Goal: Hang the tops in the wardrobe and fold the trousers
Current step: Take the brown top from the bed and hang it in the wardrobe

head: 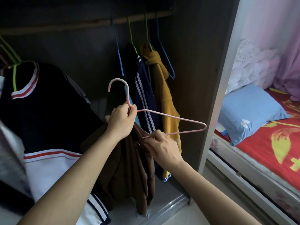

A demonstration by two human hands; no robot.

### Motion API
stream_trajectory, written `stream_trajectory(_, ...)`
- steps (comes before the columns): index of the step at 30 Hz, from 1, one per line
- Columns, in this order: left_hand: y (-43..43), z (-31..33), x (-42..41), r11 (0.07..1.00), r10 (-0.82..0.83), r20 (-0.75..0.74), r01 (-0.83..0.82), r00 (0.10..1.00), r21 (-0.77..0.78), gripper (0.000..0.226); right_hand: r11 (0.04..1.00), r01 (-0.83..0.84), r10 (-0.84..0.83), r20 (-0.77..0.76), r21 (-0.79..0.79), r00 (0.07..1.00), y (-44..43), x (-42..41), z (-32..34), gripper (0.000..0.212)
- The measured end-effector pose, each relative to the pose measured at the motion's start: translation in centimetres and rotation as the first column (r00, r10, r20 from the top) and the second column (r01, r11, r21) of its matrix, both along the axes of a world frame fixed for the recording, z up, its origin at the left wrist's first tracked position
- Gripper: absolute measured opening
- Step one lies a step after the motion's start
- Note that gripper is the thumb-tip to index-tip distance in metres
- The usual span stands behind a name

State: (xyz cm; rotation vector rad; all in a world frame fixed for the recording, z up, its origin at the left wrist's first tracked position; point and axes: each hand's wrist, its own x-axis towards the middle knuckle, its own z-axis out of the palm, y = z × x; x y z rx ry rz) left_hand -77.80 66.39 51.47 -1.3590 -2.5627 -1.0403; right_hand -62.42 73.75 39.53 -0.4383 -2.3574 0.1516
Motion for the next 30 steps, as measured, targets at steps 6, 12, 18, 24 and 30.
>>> stream_trajectory(6,-0.6,-0.2,-0.9,0.999,0.047,0.000,-0.047,0.999,0.020,0.033,0.927,-0.282,0.329,0.174,-0.248,0.928,-2.8,0.0,0.9,0.018)
stream_trajectory(12,-2.0,-0.5,-2.8,0.986,0.164,0.020,-0.165,0.986,0.023,0.030,0.949,0.103,0.071,0.521,-0.297,0.851,1.1,2.1,-0.9,0.032)
stream_trajectory(18,-3.4,-1.5,-4.7,0.983,0.181,-0.019,-0.181,0.983,0.011,0.032,0.969,0.163,-0.068,0.438,-0.183,0.896,6.0,6.0,-0.1,0.031)
stream_trajectory(24,-3.0,-2.4,-4.5,0.991,0.126,-0.089,-0.129,0.988,-0.026,0.032,0.982,0.149,-0.180,0.328,0.119,0.927,7.8,8.2,1.5,0.033)
stream_trajectory(30,-1.8,-3.0,-2.7,0.994,0.006,-0.258,-0.034,0.966,-0.103,0.034,0.956,0.177,-0.231,0.230,0.233,0.945,7.6,8.3,4.6,0.034)
